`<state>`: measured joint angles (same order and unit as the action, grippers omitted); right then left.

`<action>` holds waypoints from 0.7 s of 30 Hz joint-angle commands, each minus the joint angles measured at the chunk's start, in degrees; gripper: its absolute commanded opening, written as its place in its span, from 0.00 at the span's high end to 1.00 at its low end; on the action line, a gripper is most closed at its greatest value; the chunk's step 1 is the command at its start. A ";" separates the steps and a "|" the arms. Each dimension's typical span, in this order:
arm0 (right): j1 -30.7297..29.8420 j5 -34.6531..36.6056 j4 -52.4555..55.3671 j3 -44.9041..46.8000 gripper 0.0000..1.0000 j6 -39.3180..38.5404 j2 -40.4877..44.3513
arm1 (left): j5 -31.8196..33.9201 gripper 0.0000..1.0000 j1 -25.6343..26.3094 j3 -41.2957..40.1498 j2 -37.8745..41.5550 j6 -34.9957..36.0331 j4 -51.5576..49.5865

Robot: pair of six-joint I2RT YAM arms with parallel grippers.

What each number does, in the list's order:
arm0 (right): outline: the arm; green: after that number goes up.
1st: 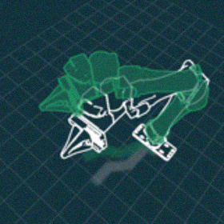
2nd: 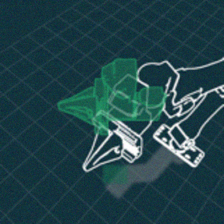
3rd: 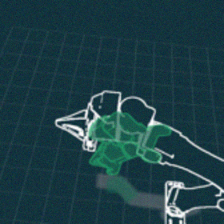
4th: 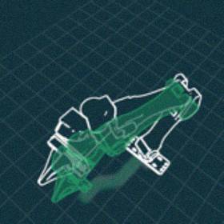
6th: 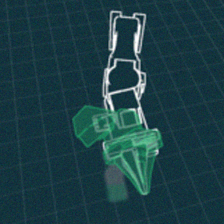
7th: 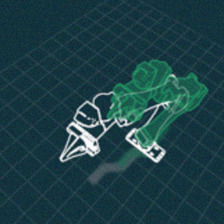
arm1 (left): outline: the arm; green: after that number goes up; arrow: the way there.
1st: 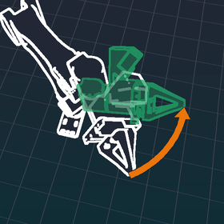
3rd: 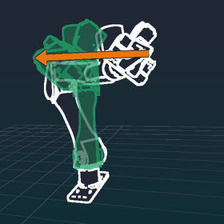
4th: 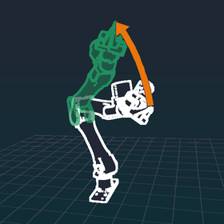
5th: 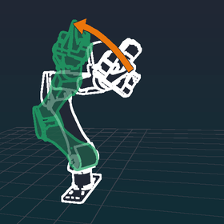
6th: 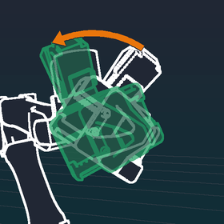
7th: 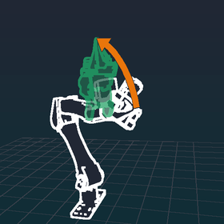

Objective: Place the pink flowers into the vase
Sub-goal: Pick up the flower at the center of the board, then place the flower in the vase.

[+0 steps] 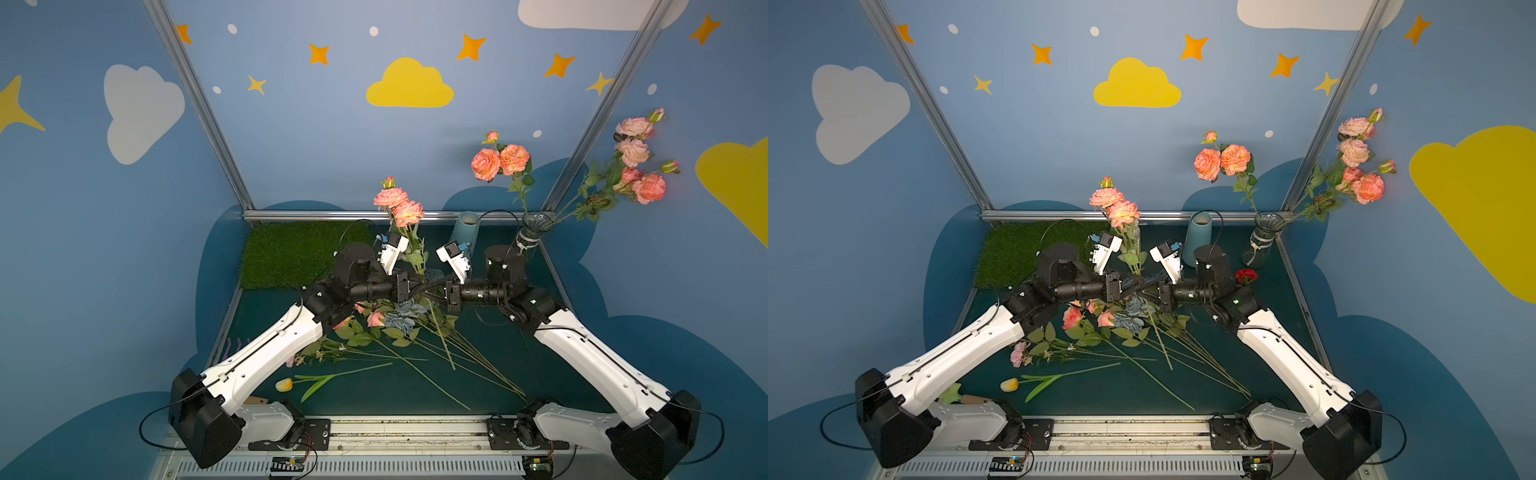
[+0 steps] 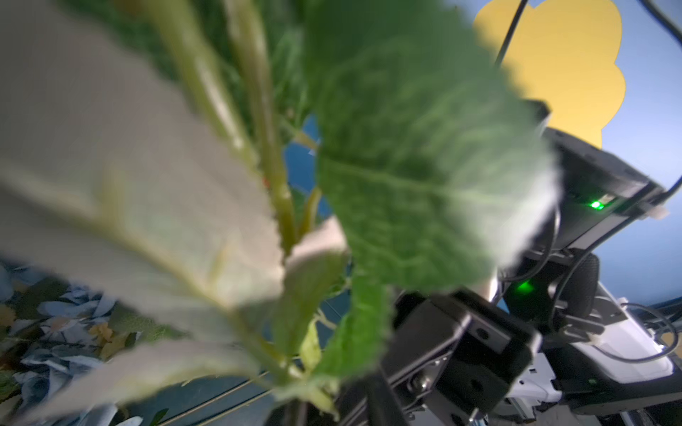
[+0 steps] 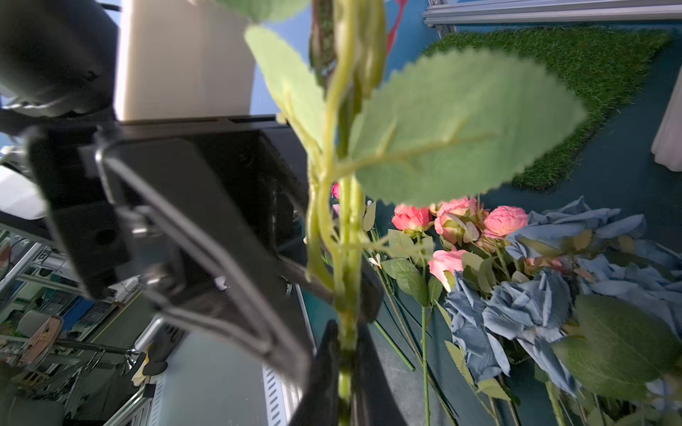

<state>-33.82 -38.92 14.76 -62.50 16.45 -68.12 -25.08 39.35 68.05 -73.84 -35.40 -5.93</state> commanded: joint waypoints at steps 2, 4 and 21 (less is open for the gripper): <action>-0.56 13.14 0.29 0.24 1.00 -2.03 0.49 | 5.05 0.32 0.28 0.33 1.56 1.46 -2.34; -0.96 20.55 -0.28 0.07 1.00 -2.74 -0.18 | 6.80 0.31 0.24 -0.98 2.71 1.46 -1.85; -0.12 68.80 -16.05 -20.58 1.00 -21.02 -23.46 | 22.14 0.33 -0.72 -12.08 9.62 2.75 -0.27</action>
<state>-34.89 23.44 6.15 -77.73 -0.27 -90.35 -4.08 39.11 56.45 -63.96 -33.80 -7.01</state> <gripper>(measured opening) 0.080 0.667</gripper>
